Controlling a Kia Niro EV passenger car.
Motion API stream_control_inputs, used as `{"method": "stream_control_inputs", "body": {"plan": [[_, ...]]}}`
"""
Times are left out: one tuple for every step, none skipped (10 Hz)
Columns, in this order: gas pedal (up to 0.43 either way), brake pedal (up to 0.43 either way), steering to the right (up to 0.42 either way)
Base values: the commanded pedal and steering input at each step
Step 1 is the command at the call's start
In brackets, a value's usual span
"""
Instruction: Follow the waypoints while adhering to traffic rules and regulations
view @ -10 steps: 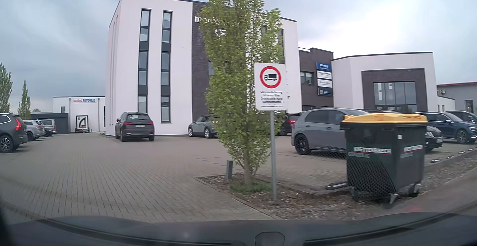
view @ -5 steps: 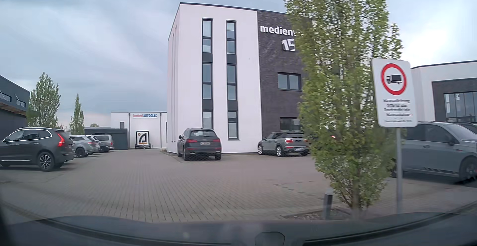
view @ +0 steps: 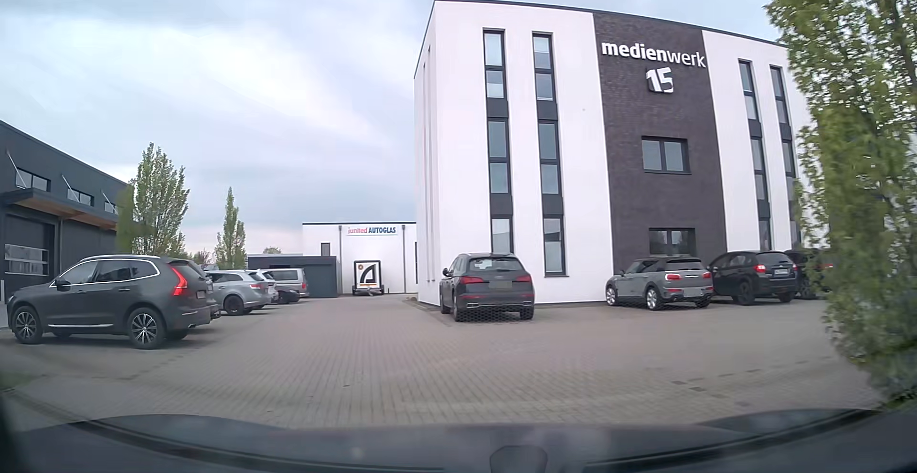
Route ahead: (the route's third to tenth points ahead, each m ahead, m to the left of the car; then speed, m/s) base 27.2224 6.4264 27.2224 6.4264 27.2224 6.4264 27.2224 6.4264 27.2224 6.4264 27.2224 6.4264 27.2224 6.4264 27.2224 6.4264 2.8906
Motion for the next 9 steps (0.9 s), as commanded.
{"method": "stream_control_inputs", "body": {"plan": [[0.079, 0.0, -0.322], [0.067, 0.0, -0.28], [0.067, 0.0, -0.247], [0.067, 0.0, -0.227], [0.067, 0.0, -0.201], [0.067, 0.0, -0.176], [0.067, 0.0, -0.158], [0.067, 0.0, -0.143], [0.067, 0.0, -0.132]]}}
